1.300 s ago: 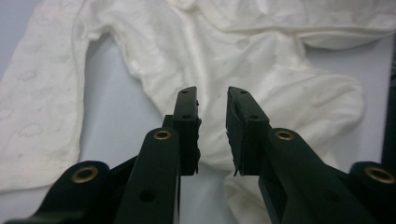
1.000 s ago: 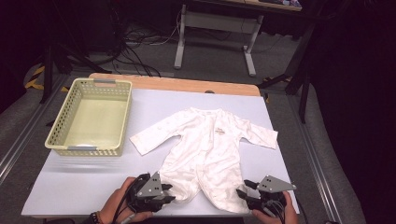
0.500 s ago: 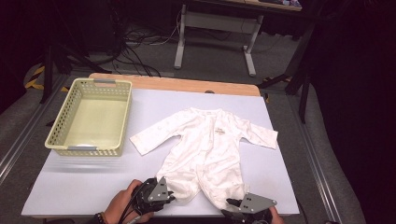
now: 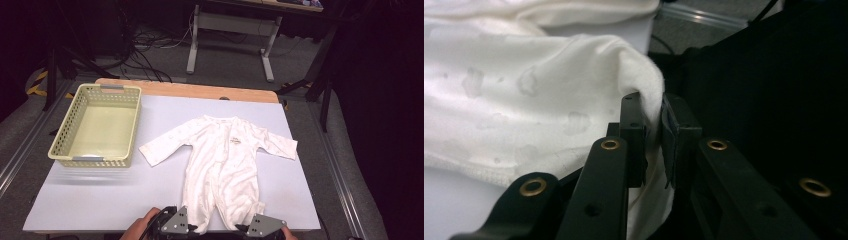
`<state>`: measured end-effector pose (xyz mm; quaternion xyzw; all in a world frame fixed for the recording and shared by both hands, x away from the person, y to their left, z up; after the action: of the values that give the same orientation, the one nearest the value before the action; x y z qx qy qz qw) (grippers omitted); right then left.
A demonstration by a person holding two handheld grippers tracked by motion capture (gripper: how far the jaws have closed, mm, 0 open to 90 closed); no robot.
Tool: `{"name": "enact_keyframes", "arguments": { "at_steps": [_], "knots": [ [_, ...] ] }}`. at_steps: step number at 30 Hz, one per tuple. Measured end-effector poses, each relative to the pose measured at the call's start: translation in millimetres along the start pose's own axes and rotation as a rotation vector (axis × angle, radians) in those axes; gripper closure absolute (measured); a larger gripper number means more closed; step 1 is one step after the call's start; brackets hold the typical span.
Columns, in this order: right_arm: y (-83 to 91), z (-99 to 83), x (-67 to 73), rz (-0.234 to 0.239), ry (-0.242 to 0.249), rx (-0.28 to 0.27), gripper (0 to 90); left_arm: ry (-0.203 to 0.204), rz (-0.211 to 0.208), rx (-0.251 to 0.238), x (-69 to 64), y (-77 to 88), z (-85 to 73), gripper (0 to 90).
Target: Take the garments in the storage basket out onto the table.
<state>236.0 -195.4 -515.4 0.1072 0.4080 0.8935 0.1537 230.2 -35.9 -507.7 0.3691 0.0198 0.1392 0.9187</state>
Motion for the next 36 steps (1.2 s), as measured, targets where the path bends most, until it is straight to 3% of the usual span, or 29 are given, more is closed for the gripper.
{"name": "enact_keyframes", "arguments": {
  "at_steps": [2, 3, 5, 6, 8, 10, 12, 13, 14, 15, 18, 21, 25, 27, 28, 30, 32, 34, 36],
  "knots": [
    [-1.0, 4.8, 12.2, 0.015, -0.003, -0.011, 81.8, -0.002, -0.021, -0.020, -7.6, 3.0, 5.0, 77.8],
    [-1.8, 11.2, 21.7, 0.024, -0.020, -0.040, 76.7, 0.002, -0.032, -0.034, -11.0, 5.3, 7.6, 72.5],
    [-1.8, 13.3, 24.4, 0.035, -0.025, -0.051, 76.4, -0.012, -0.021, -0.053, -13.8, 10.4, 12.3, 71.9],
    [-0.5, 17.9, 30.2, 0.065, -0.022, -0.079, 72.4, -0.013, -0.011, -0.053, -12.8, 12.4, 13.2, 68.6],
    [3.1, 22.0, 28.2, 0.037, -0.024, -0.099, 62.5, 0.000, 0.005, -0.065, -7.8, 15.9, 14.6, 67.1],
    [7.6, 23.8, 23.2, 0.015, -0.035, -0.123, 62.0, 0.022, 0.033, -0.076, 2.4, 18.1, 14.1, 65.3],
    [14.7, 24.2, 12.8, -0.023, -0.054, -0.160, 58.6, 0.042, 0.079, -0.078, 16.3, 19.3, 11.9, 62.2],
    [19.2, 22.9, 3.0, -0.064, -0.076, -0.178, 55.9, 0.052, 0.097, -0.083, 22.2, 19.3, 11.0, 59.5],
    [21.5, 21.7, -3.6, -0.088, -0.090, -0.187, 54.2, 0.067, 0.137, -0.071, 35.8, 18.0, 6.4, 56.9],
    [25.7, 17.3, -18.7, -0.151, -0.115, -0.186, 51.7, 0.084, 0.153, -0.066, 42.5, 16.7, 4.3, 54.1],
    [29.5, 7.5, -46.2, -0.220, -0.130, -0.179, 49.4, 0.139, 0.220, -0.024, 68.9, 7.0, -6.7, 42.6],
    [29.4, -2.3, -78.3, -0.251, -0.201, -0.193, 48.3, 0.183, 0.240, 0.023, 91.6, -7.1, -14.7, 36.3],
    [28.2, -13.9, -115.3, -0.298, -0.282, -0.192, 46.0, 0.238, 0.237, 0.035, 114.0, -20.9, -13.7, 36.2],
    [29.0, -15.4, -128.0, -0.309, -0.324, -0.208, 45.8, 0.241, 0.254, 0.053, 122.8, -26.1, -14.7, 38.0],
    [28.8, -15.3, -133.8, -0.307, -0.338, -0.217, 46.1, 0.254, 0.245, 0.071, 127.1, -30.0, -16.4, 40.8],
    [25.4, -18.9, -146.6, -0.315, -0.364, -0.195, 49.4, 0.258, 0.234, 0.064, 130.4, -31.8, -15.4, 45.8],
    [21.4, -21.6, -153.3, -0.303, -0.380, -0.183, 55.2, 0.239, 0.267, 0.080, 133.9, -31.5, -15.6, 54.6],
    [22.8, -21.3, -157.3, -0.318, -0.373, -0.172, 67.1, 0.236, 0.273, 0.079, 134.3, -32.2, -14.8, 60.9],
    [20.2, -19.2, -153.4, -0.286, -0.352, -0.173, 79.0, 0.229, 0.263, 0.075, 132.4, -33.3, -13.6, 72.2]
  ]
}}
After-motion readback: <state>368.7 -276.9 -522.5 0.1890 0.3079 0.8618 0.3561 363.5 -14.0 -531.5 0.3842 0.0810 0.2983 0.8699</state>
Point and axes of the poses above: each handheld gripper's, and its own axes: y roughly backward along the jaws, z roughly out of its top, x roughly to its left, the point moved 10 cm from there along -y, roughly forward along the jaws, and after that the axes turned 11 degrees about z, right-handed, at the moved point
